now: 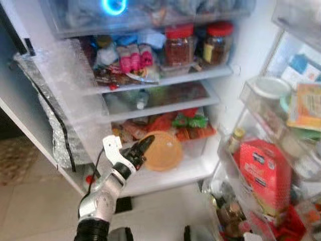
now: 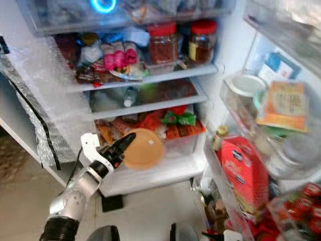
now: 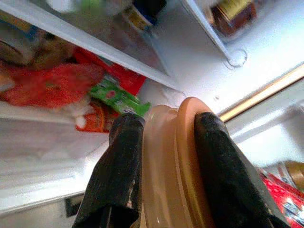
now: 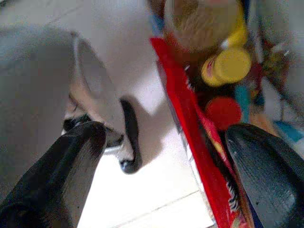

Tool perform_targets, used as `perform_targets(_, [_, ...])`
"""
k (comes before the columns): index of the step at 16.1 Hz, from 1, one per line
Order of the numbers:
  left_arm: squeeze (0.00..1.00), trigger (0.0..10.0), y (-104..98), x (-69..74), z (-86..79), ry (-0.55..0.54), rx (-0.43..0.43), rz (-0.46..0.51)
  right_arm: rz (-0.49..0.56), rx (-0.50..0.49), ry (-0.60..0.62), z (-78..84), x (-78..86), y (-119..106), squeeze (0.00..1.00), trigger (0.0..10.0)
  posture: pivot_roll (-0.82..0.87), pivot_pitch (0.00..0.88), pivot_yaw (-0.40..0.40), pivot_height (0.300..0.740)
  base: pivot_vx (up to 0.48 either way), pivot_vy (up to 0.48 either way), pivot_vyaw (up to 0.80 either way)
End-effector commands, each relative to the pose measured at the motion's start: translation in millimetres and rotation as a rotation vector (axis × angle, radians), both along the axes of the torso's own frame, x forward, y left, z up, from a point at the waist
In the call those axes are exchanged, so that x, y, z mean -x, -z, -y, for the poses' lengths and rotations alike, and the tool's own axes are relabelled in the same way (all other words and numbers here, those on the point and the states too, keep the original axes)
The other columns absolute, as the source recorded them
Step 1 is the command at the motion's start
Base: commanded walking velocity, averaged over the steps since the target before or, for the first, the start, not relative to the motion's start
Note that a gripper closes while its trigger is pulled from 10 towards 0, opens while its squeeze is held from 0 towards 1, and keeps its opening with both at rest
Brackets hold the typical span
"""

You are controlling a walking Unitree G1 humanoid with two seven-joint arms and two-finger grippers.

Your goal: Restocking fridge

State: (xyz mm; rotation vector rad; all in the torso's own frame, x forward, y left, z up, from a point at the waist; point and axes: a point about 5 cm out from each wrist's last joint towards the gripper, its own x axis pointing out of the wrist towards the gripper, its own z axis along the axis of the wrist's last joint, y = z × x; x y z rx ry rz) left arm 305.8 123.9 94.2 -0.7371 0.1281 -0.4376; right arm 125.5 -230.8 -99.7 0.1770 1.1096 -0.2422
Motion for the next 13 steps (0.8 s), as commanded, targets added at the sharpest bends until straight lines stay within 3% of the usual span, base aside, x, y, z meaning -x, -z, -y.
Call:
perform_targets(1, [0.0, 10.0, 1.9, 0.6, -8.5, -0.019, -0.017, -0.005, 0.004, 0.003, 0.012, 1.5, -0.6, -0.5, 0.0, 10.0, -0.22, 0.066, -0.004, 0.632, 0.289, 0.0, 0.0])
perform_targets(11, [0.0, 10.0, 2.1, -0.1, -1.3, 0.032, 0.0, -0.008, 0.005, 0.002, 0.015, 0.5, -0.8, -0.4, 0.0, 10.0, -0.22, 0.054, 0.001, 0.632, 0.294, 0.0, 0.0])
perform_targets(13, [0.0, 10.0, 1.7, -0.3, 0.5, 0.045, 0.003, -0.006, 0.005, 0.0, 0.017, 0.3, -0.9, -0.3, 0.0, 10.0, -0.22, 0.052, 0.002, 0.632, 0.3, 0.0, -0.66])
